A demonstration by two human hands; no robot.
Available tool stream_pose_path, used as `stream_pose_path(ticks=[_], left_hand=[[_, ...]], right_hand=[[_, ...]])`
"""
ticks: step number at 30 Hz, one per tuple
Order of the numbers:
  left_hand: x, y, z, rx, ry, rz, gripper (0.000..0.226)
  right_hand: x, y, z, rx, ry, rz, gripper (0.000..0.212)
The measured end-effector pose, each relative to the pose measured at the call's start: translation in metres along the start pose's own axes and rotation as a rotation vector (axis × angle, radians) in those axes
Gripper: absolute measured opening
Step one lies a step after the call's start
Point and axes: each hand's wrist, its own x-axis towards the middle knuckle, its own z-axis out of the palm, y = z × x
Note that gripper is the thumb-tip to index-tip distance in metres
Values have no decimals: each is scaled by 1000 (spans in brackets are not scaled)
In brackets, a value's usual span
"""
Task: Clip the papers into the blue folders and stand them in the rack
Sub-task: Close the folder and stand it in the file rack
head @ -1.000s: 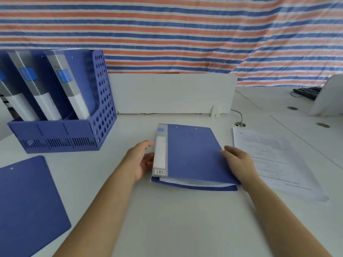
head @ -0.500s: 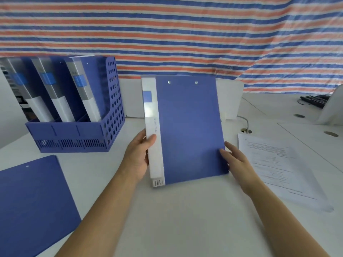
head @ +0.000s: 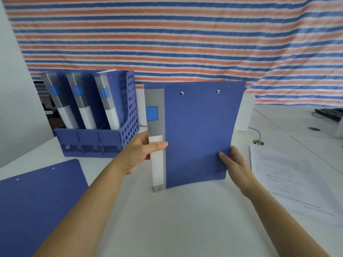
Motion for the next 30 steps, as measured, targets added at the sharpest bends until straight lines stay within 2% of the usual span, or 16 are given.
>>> stream_pose_path(ticks=[2, 4, 6, 10, 12, 16, 18, 20, 23, 27, 29, 30], left_hand=[[-9, 0, -8, 37, 42, 20, 35], [-22, 0, -16, 69, 137, 102, 30], [-36, -3, -28, 105, 287, 175, 17], [-72, -11, -49, 138, 600, 315, 23], [-89, -12, -56, 120, 789, 407, 21], [-110, -14, -80, 103, 1153, 535, 41], [-115, -9, -94, 98, 1275, 614, 30], [-115, -1, -99, 101, 1321, 684, 19], [-108, 11, -114, 121, 1373, 686, 13], [-84, 38, -126, 145, 1385, 632, 14], [-76, 49, -131, 161, 1360, 648, 8], [-73, 52, -134, 169, 1360, 666, 12]], right_hand=[[3, -3, 11, -37, -24, -26, 20], [5, -7, 25, -74, -70, -46, 26], [9, -11, 45, -123, -125, -21, 38], [22, -7, 85, -289, -204, 52, 59], [30, -2, 104, -367, -228, 64, 59], [42, 2, 142, -506, -310, 90, 59], [47, 1, 163, -571, -347, 77, 60], [50, 1, 171, -604, -359, 67, 60], [53, 2, 191, -660, -389, 55, 60], [58, 1, 207, -753, -400, -8, 60], [61, -3, 213, -758, -398, -28, 60], [63, -7, 217, -751, -390, -41, 59]])
